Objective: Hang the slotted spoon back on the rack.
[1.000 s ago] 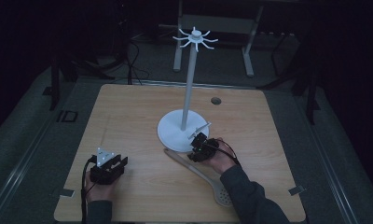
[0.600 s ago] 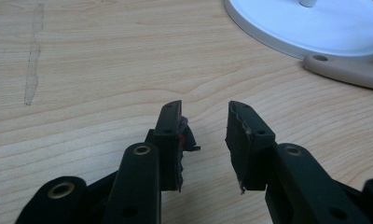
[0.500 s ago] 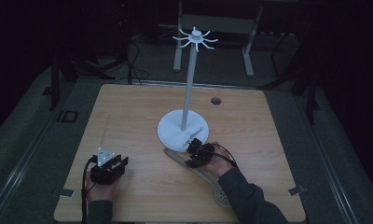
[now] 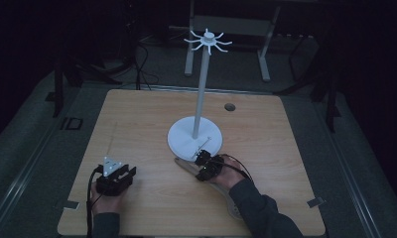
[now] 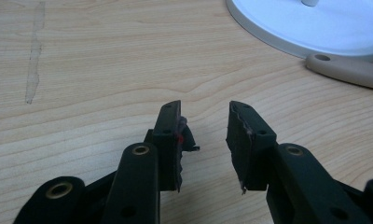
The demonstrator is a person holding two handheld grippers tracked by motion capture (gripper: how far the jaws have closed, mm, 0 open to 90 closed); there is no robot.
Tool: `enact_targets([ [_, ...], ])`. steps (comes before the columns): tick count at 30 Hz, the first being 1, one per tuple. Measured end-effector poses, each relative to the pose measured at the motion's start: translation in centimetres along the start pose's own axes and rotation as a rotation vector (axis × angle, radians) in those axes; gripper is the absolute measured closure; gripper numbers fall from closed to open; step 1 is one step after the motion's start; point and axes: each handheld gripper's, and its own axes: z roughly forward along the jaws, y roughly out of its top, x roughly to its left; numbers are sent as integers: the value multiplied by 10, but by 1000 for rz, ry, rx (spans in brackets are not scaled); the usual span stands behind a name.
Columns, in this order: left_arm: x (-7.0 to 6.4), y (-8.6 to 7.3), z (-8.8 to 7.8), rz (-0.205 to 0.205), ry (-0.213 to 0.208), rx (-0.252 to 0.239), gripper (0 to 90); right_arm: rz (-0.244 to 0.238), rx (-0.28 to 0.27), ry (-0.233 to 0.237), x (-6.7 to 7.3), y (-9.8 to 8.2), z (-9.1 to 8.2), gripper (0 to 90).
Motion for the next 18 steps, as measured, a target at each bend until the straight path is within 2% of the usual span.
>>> enact_targets([
  [7,-1,0,0,-1,0,1,657,-26,29,-38,5,5,2,723],
  [11,-1,0,1,2,-1,3,657,-56,42,-82,11,5,2,733],
  [13,-1,0,1,1,-1,2,657,-54,39,-83,11,5,2,736],
  [16,0,0,1,-5,1,0,657,-24,20,-58,9,3,1,740],
  [18,0,0,2,-5,1,2,657,-29,4,-55,9,2,0,741],
])
